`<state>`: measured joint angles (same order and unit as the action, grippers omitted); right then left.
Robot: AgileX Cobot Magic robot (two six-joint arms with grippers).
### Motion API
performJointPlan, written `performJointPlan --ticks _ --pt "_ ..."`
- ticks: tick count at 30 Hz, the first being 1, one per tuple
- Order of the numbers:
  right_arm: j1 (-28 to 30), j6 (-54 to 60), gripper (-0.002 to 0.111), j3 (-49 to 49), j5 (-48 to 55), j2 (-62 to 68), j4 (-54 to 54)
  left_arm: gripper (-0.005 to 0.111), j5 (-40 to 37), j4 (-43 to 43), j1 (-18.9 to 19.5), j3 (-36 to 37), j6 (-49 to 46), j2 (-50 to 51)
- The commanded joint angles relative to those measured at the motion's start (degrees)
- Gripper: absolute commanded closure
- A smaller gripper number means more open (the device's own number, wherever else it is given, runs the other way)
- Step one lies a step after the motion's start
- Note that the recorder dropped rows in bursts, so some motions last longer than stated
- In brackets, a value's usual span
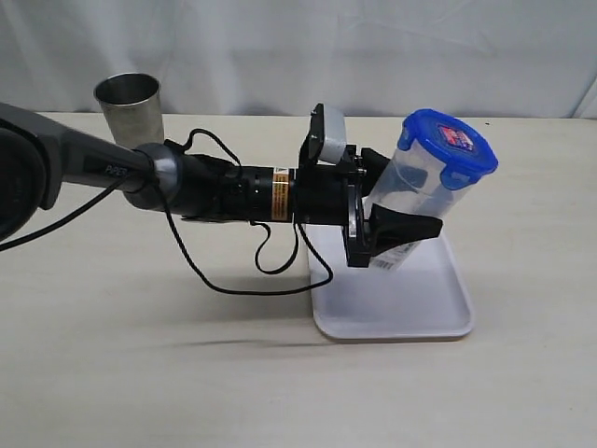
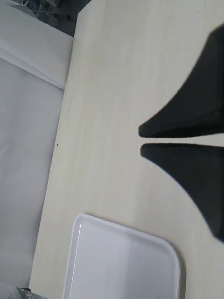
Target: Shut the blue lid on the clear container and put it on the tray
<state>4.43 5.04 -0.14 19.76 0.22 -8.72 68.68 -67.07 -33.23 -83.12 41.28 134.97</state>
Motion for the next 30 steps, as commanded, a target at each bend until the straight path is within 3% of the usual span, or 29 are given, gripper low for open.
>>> performJointPlan --ticks 1,8,11,14,18,23,30 --pt "0.3 1.6 0.104 0.1 -8.3 -0.2 -5.7 0.107 1.3 1.7 -1.1 -0.6 -0.9 -0.9" --pt "0.3 -5.8 0.104 0.1 -31.7 -0.2 13.5 0.107 1.3 1.7 -1.1 -0.6 -0.9 -0.9" --pt "0.2 -15.1 0.104 0.1 -32.8 -0.2 24.7 0.107 1.3 1.7 -1.1 -0.6 -0.9 -0.9" --pt "0.1 -14.8 0.104 0.1 -29.7 0.4 18.2 0.107 1.3 1.7 -1.1 -0.6 -0.9 -0.9" --pt "0.1 -19.1 0.104 0.1 -32.2 7.7 17.7 0.107 1.3 1.7 -1.1 -0.6 -1.1 -0.9" --pt "0.1 -37.2 0.104 -1.0 -38.3 21.2 5.5 0.107 1.3 1.6 -1.1 -0.6 -1.1 -0.7" --pt "0.1 -82.4 0.104 -15.6 -46.8 45.3 -43.1 0.107 1.3 0.1 -1.1 -0.6 -1.1 -0.7"
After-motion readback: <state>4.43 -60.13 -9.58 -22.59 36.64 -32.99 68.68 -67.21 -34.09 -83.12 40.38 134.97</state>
